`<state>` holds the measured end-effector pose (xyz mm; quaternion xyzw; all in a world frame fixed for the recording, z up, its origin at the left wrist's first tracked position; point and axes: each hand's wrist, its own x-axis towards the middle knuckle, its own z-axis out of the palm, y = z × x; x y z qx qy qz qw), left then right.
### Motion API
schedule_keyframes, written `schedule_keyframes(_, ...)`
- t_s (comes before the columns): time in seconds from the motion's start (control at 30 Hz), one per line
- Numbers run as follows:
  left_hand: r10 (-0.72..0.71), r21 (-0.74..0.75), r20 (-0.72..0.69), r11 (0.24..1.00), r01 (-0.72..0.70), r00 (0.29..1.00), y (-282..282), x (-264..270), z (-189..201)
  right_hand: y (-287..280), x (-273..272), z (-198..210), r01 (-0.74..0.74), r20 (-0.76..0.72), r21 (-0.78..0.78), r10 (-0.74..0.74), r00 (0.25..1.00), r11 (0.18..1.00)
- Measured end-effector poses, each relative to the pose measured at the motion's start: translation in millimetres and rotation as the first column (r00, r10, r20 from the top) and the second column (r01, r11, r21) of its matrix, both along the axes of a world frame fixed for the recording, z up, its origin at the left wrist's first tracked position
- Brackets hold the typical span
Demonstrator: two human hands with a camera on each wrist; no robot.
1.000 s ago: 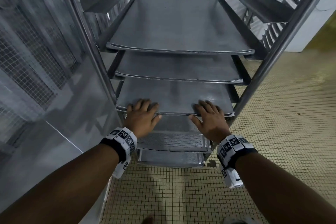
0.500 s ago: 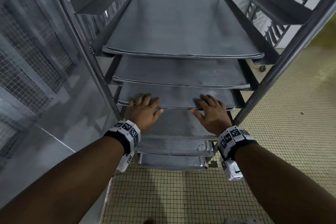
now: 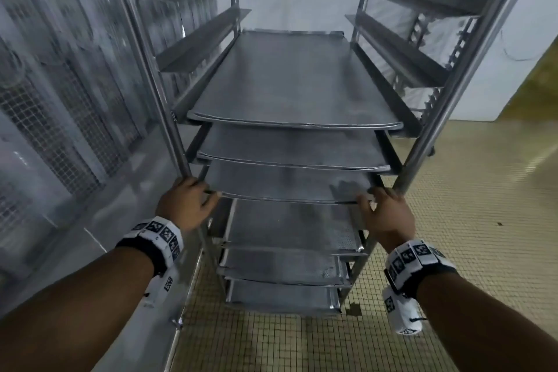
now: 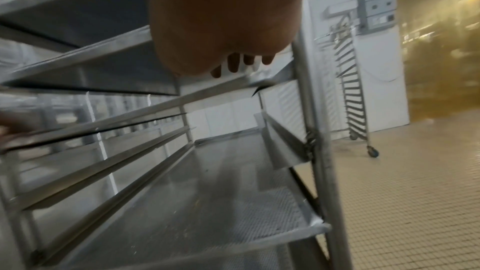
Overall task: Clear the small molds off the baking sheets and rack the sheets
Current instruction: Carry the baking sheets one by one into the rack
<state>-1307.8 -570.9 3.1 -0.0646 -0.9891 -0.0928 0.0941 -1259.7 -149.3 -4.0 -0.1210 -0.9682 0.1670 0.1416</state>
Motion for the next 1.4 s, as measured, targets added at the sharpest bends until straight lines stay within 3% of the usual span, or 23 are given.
schedule_keyframes(0.17,0.162,0.220,-0.059,0.965,-0.146,0.985,-26.5,-6.0,57.5,36.3,5.8,64.4,0.199,-0.036,-0.101,-0.203,0.978,0.975)
schedule_keyframes(0.27,0.252,0.400,-0.059,0.892,-0.208,0.966,-32.2,-15.4,101.1,55.0,-0.7,106.6,0.215,-0.112,-0.159,-0.234,0.966,0.964)
schedule_keyframes(0.47,0.317,0.580,-0.220,0.803,-0.137,0.923,-18.3,-40.5,198.7,61.5,-28.7,206.7,0.117,-0.332,-0.197,-0.179,0.926,0.973)
schedule_keyframes(0.57,0.336,0.692,-0.274,0.719,-0.058,0.901,-8.8,-54.7,237.3,53.0,-44.1,244.7,0.092,-0.431,-0.286,-0.214,0.877,0.954)
schedule_keyframes(0.67,0.349,0.773,-0.313,0.634,0.024,0.883,-6.0,-67.7,243.8,49.1,-56.6,245.9,0.021,-0.486,-0.403,-0.234,0.842,0.915)
schedule_keyframes(0.87,0.405,0.813,-0.334,0.580,0.043,0.851,6.5,-65.8,234.2,48.6,-62.5,233.1,-0.043,-0.554,-0.467,-0.254,0.793,0.883)
schedule_keyframes(1.0,0.437,0.803,-0.375,0.594,0.051,0.817,6.2,-71.1,228.3,48.7,-63.5,231.4,-0.056,-0.578,-0.486,-0.272,0.770,0.872)
schedule_keyframes(1.2,0.511,0.779,-0.461,0.625,0.055,0.726,10.0,-77.6,222.1,48.4,-74.7,214.7,-0.014,-0.633,-0.534,-0.389,0.670,0.845)
schedule_keyframes(1.4,0.538,0.752,-0.515,0.657,0.051,0.668,12.9,-90.8,219.1,55.9,-86.1,210.4,-0.022,-0.645,-0.504,-0.360,0.674,0.863)
